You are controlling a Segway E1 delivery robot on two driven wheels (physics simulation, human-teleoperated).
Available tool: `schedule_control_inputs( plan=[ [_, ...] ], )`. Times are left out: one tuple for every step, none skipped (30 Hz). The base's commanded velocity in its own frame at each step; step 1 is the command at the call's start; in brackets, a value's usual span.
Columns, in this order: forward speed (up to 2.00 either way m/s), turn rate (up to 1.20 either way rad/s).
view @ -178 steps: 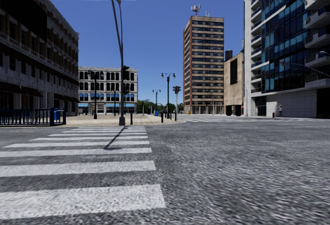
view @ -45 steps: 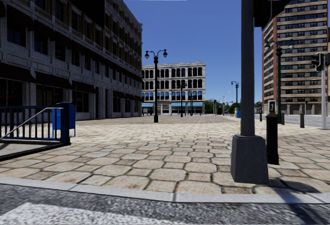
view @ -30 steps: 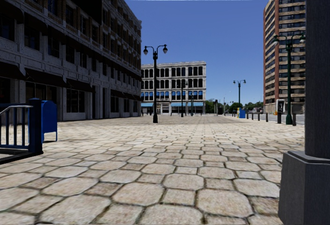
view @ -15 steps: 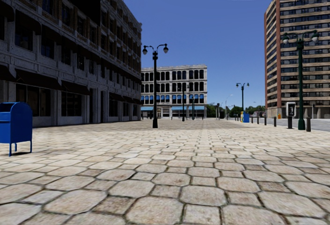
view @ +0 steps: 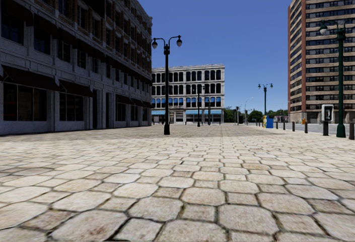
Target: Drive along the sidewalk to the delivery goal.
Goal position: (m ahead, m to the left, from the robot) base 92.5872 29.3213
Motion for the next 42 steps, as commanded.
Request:
schedule_control_inputs(
  plan=[
    [2.00, 0.00],
    [2.00, 0.00],
    [2.00, 0.00],
    [2.00, 0.00],
    [2.00, 0.00],
    [2.00, -0.33],
    [2.00, -0.51],
    [2.00, -0.56],
    [2.00, -0.56],
    [2.00, -0.75],
    [2.00, -0.95],
    [2.00, -1.02],
    [2.00, -1.03],
    [2.00, -1.03],
    [2.00, -1.03],
    [2.00, -1.04],
    [2.00, -1.02],
    [2.00, 0.00],
    [2.00, 0.00],
    [2.00, 0.00],
    [2.00, 0.00],
    [2.00, 0.00],
    [2.00, 0.00],
    [2.00, 0.00],
    [2.00, 0.00],
    [2.00, 0.00],
    [2.00, 0.00],
    [2.00, 0.00],
    [2.00, 0.00],
    [2.00, 0.00],
    [2.00, 0.00],
    [2.00, 0.00],
    [2.00, 0.00],
    [2.00, 0.00],
    [2.00, 0.00],
    [2.00, 0.00],
    [2.00, 0.00],
    [2.00, 0.00],
    [2.00, 0.00],
    [2.00, 0.00],
    [2.00, 0.00],
    [2.00, 0.00]
  ],
)
